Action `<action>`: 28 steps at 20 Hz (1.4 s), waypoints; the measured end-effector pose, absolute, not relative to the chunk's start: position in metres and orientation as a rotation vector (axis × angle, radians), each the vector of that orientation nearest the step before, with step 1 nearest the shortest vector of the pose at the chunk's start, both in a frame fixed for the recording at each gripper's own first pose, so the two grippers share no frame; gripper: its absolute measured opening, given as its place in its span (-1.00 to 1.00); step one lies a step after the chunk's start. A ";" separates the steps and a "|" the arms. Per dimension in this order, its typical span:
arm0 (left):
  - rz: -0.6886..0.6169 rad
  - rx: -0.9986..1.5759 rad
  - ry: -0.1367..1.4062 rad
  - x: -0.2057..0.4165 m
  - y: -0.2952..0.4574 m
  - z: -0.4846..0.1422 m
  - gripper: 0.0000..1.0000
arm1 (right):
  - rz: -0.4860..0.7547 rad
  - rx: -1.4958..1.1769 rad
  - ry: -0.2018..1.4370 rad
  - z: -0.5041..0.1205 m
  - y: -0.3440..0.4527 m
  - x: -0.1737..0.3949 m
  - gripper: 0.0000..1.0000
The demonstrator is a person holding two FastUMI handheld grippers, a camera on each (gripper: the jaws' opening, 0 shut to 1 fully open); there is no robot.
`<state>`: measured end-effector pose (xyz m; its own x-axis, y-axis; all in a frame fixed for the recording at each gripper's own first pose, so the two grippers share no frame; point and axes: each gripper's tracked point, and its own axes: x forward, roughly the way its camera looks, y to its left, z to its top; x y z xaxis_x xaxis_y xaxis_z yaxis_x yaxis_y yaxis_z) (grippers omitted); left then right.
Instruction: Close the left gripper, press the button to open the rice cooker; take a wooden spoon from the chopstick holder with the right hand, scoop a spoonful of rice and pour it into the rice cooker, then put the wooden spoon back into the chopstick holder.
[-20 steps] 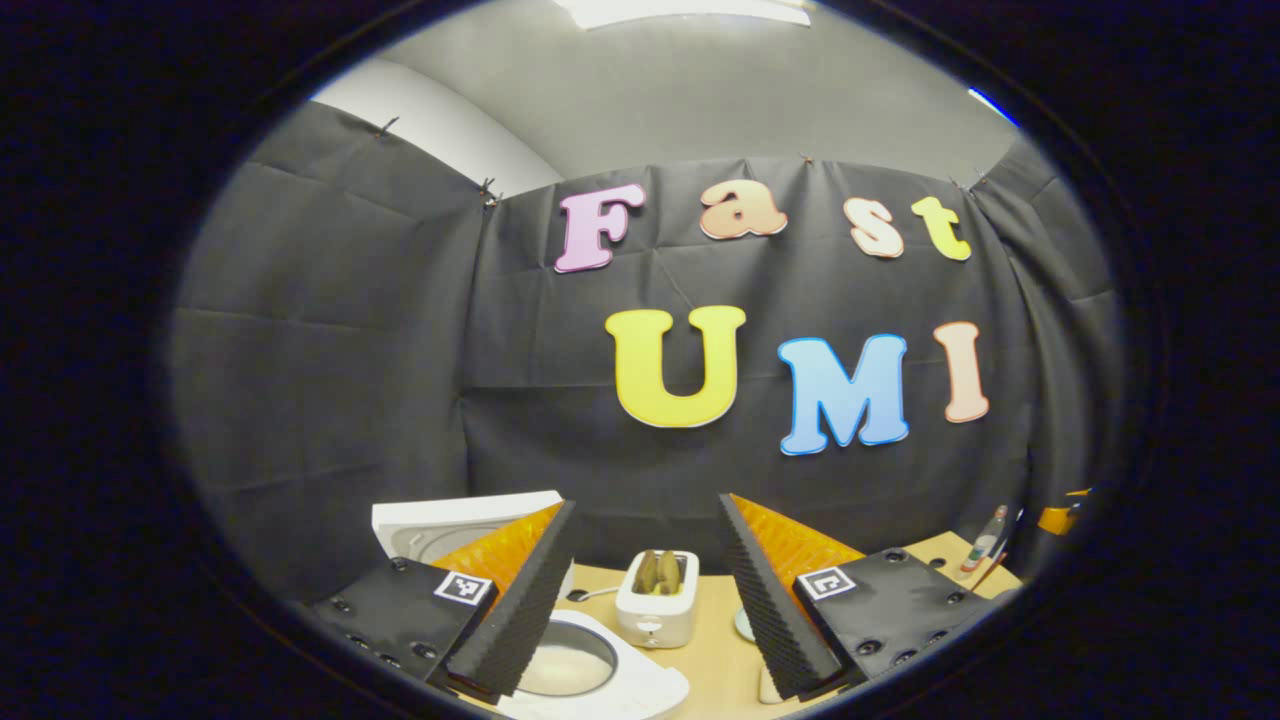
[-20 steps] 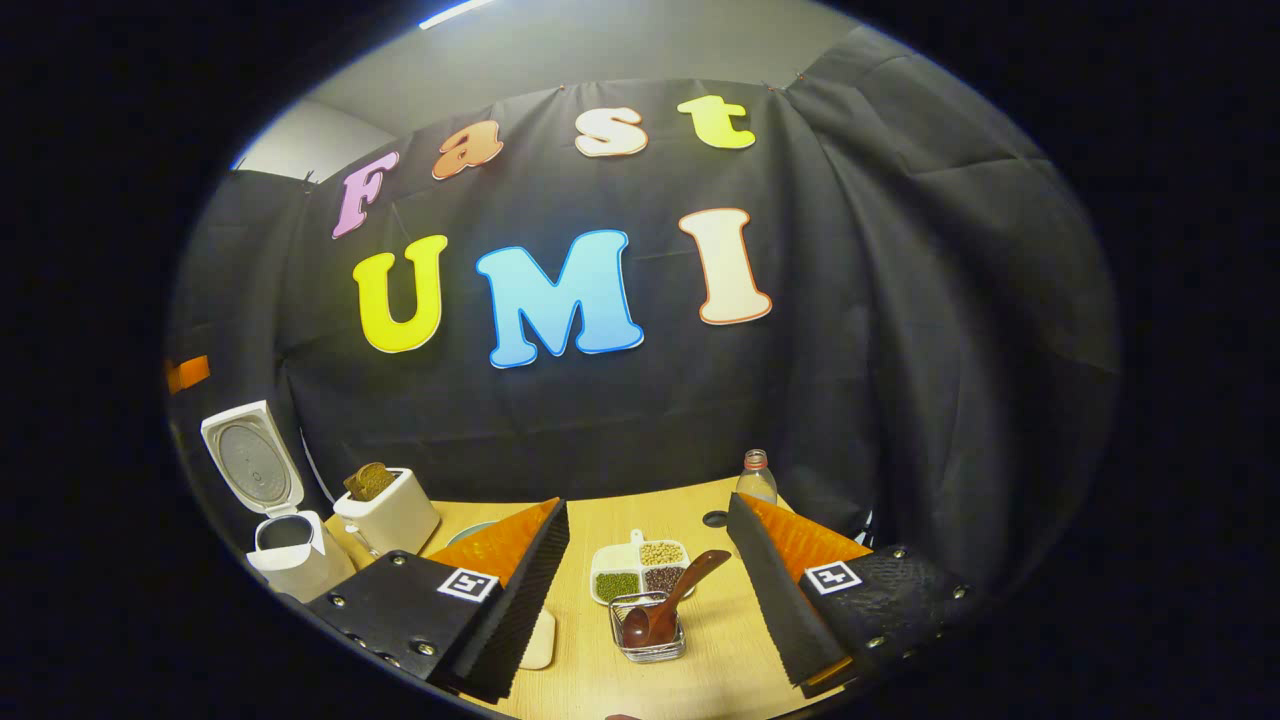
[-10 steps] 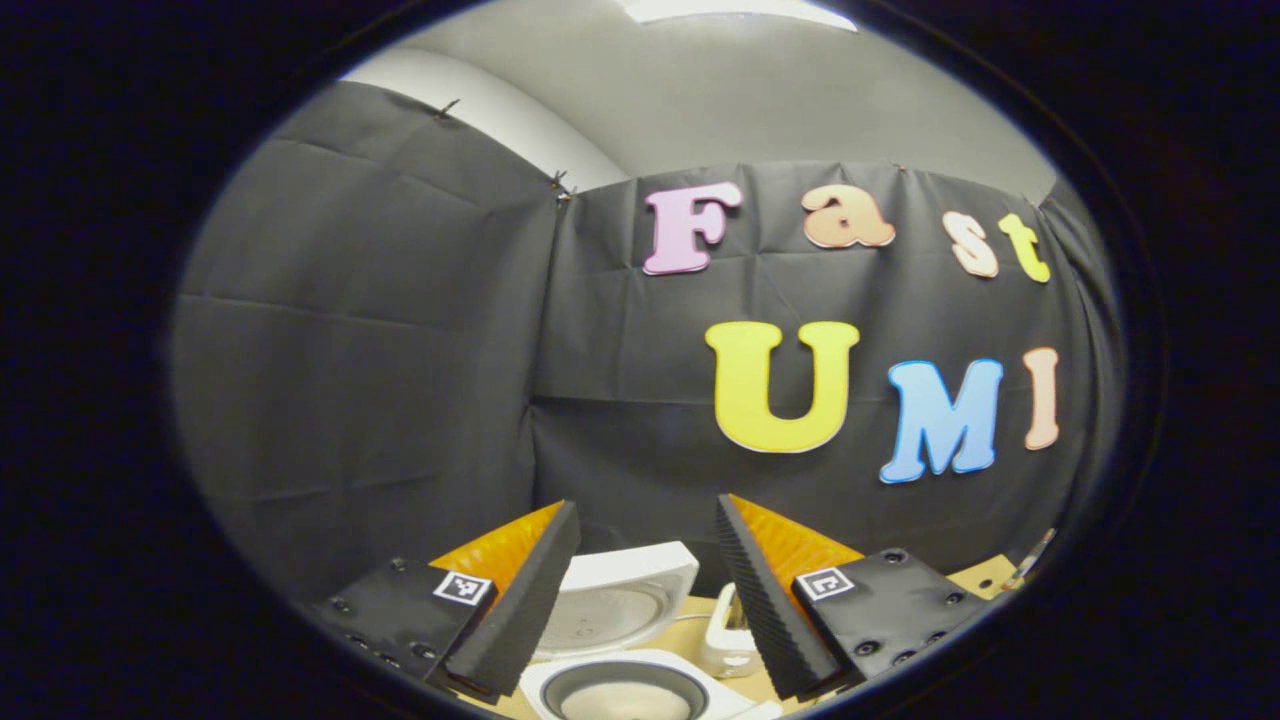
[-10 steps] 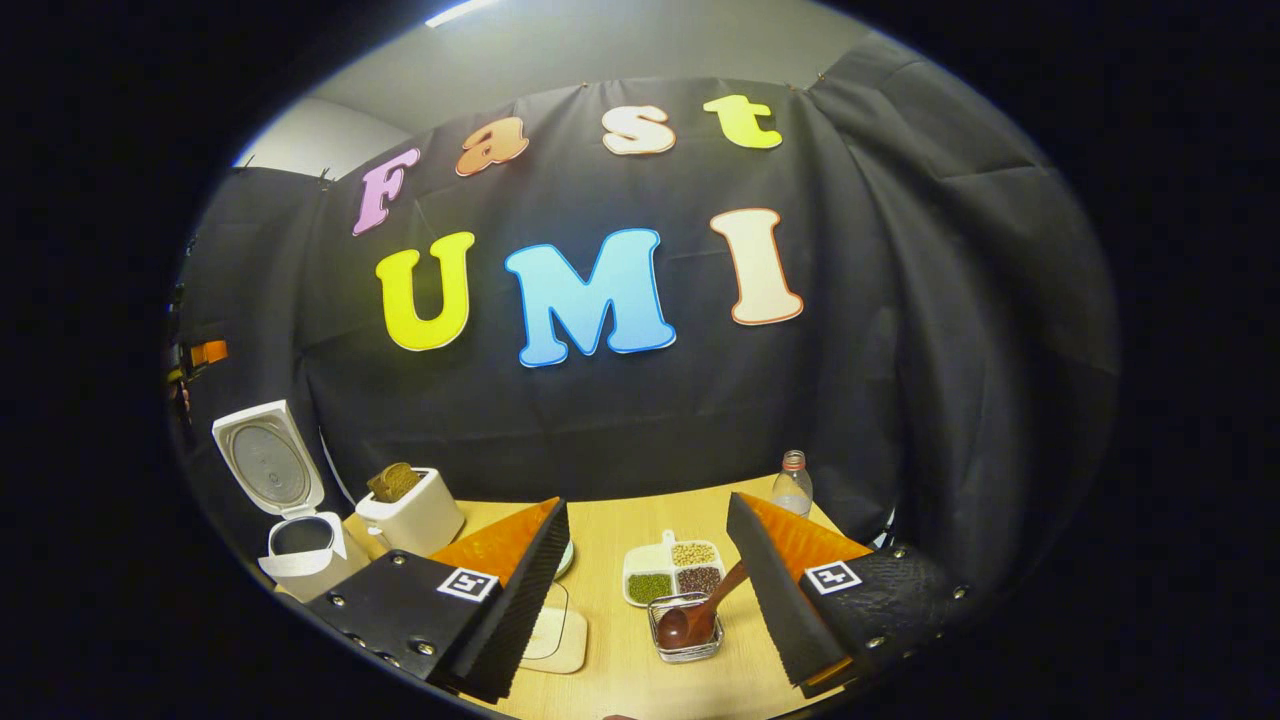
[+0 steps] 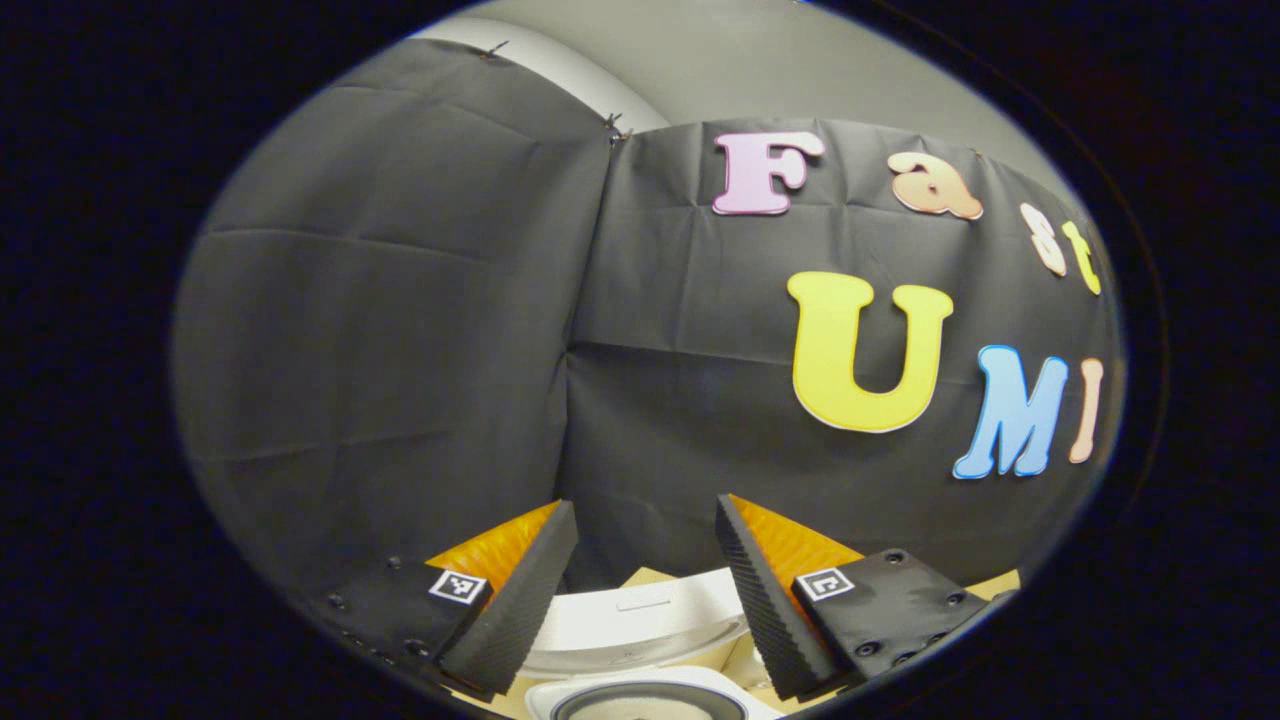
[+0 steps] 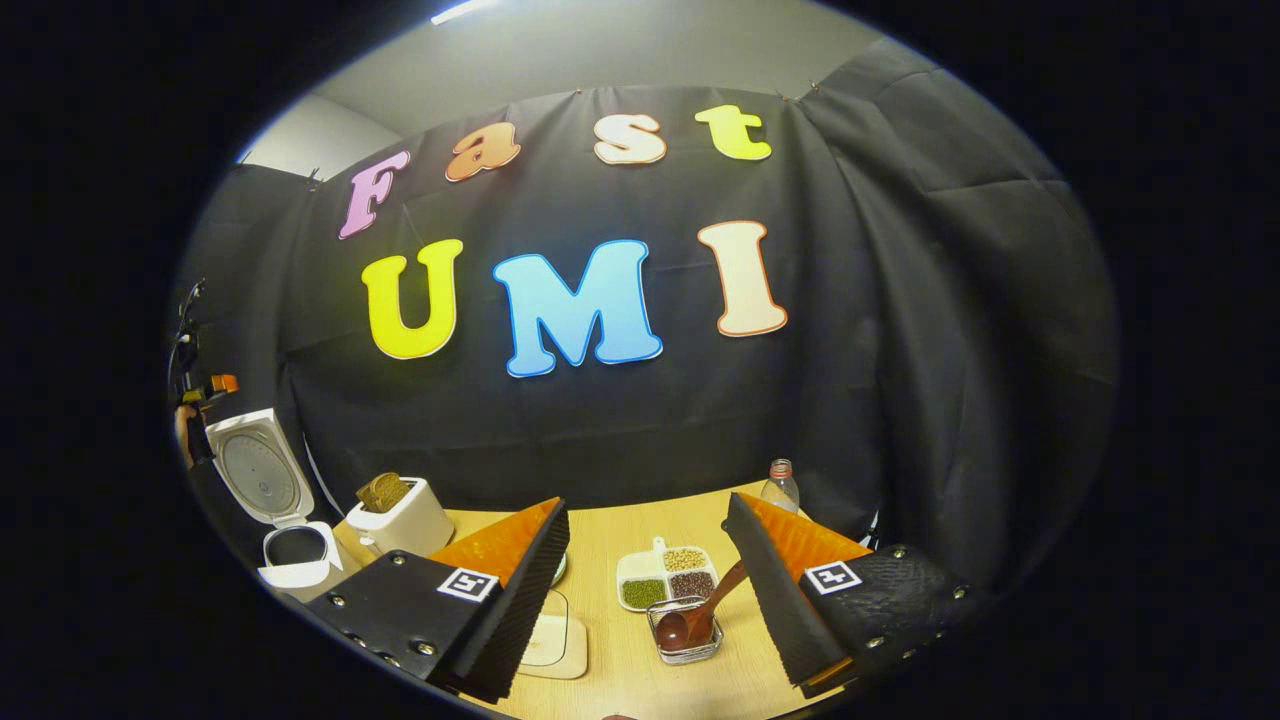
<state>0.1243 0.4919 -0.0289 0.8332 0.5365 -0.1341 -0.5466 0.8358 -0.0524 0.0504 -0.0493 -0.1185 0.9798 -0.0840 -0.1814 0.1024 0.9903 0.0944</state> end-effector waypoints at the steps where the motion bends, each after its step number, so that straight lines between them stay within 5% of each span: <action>1: 0.582 -0.079 0.129 0.131 0.495 -0.035 0.92 | -0.100 0.101 0.183 -0.122 -0.050 0.048 0.91; 11: 0.639 -0.033 0.209 0.143 0.497 -0.074 0.89 | -0.110 0.122 0.225 -0.136 -0.054 0.047 0.92; 28: 0.661 0.022 0.154 0.051 0.370 -0.135 0.90 | 0.019 0.132 0.236 -0.135 -0.026 0.041 0.92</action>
